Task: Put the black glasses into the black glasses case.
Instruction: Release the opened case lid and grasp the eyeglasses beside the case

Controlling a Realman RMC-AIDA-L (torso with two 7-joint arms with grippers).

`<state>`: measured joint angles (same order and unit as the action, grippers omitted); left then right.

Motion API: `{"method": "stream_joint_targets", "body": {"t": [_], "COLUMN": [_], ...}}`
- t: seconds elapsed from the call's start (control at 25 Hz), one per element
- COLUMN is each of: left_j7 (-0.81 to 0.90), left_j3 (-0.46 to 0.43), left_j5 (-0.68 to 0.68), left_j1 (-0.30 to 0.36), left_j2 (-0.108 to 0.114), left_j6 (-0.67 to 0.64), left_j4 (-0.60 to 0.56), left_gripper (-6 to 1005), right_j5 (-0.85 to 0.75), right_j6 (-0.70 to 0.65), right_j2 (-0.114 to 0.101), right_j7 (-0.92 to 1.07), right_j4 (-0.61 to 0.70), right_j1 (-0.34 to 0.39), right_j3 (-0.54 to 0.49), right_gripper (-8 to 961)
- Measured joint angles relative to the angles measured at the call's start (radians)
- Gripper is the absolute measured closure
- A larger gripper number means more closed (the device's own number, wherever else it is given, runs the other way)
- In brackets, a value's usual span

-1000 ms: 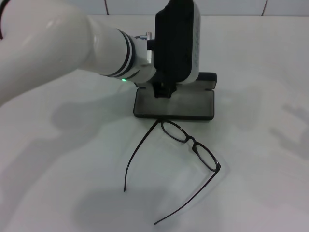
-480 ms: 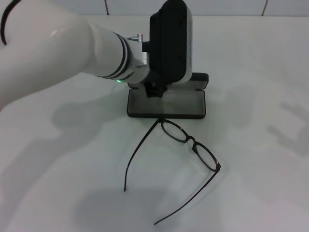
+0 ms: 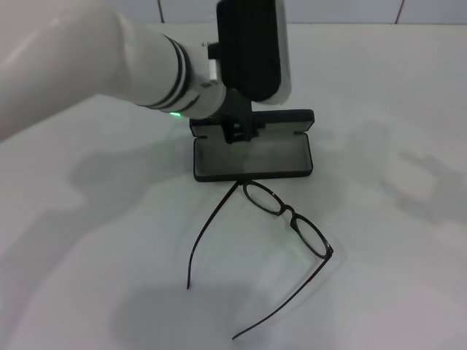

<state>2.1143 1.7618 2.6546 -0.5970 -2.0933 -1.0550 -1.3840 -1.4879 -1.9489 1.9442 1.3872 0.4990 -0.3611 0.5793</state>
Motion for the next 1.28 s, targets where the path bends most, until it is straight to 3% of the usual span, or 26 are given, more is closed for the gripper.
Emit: {"method": "stream_joint_targets", "body": {"t": [0.16, 0.32, 0.36, 0.4, 0.48, 0.56, 0.76, 1.04, 1.2, 1.28], "left_j7": [-0.014, -0.020, -0.023, -0.032, -0.053, -0.114, -0.329, -0.501, -0.591, -0.618], "left_j3": [-0.032, -0.069, -0.122, -0.148, -0.204, -0.289, -0.453, -0.523, -0.573, -0.608], "left_j5": [-0.039, -0.079, -0.153, -0.208, -0.308, -0.497, -0.936, -1.174, -1.299, -1.348], "left_j1": [0.043, 0.092, 0.146, 0.166, 0.200, 0.245, 0.388, 0.515, 0.525, 0.518], "left_j2": [0.003, 0.002, 0.002, 0.002, 0.002, 0.003, 0.004, 0.001, 0.003, 0.003], "left_j6": [-0.029, -0.051, -0.050, -0.047, -0.043, -0.047, -0.132, -0.266, -0.359, -0.407], "left_j4": [-0.101, -0.203, -0.288, -0.315, -0.348, -0.364, -0.316, -0.172, -0.031, 0.037], "left_gripper": [655, 519, 485, 484, 482, 480, 480, 517, 543, 549], "right_j5": [-0.088, -0.214, -0.214, -0.319, -0.402, -0.468, -0.600, -0.756, -0.767, -0.767], "right_j6": [0.149, 0.285, 0.285, 0.351, 0.380, 0.384, 0.370, 0.412, 0.469, 0.475], "right_j2": [-0.021, -0.001, -0.001, 0.013, 0.021, 0.028, 0.037, 0.077, 0.081, 0.082], "right_j7": [0.083, 0.250, 0.250, 0.413, 0.538, 0.636, 0.802, 0.889, 0.921, 0.923], "right_j4": [0.017, 0.115, 0.115, 0.217, 0.280, 0.313, 0.304, 0.161, 0.039, 0.026], "right_j1": [-0.081, -0.165, -0.165, -0.220, -0.267, -0.315, -0.499, -0.733, -0.838, -0.850], "right_j3": [0.188, 0.325, 0.325, 0.423, 0.485, 0.516, 0.572, 0.645, 0.721, 0.733], "right_gripper": [118, 177, 191, 206, 278, 351, 442, 456, 457, 457]}}
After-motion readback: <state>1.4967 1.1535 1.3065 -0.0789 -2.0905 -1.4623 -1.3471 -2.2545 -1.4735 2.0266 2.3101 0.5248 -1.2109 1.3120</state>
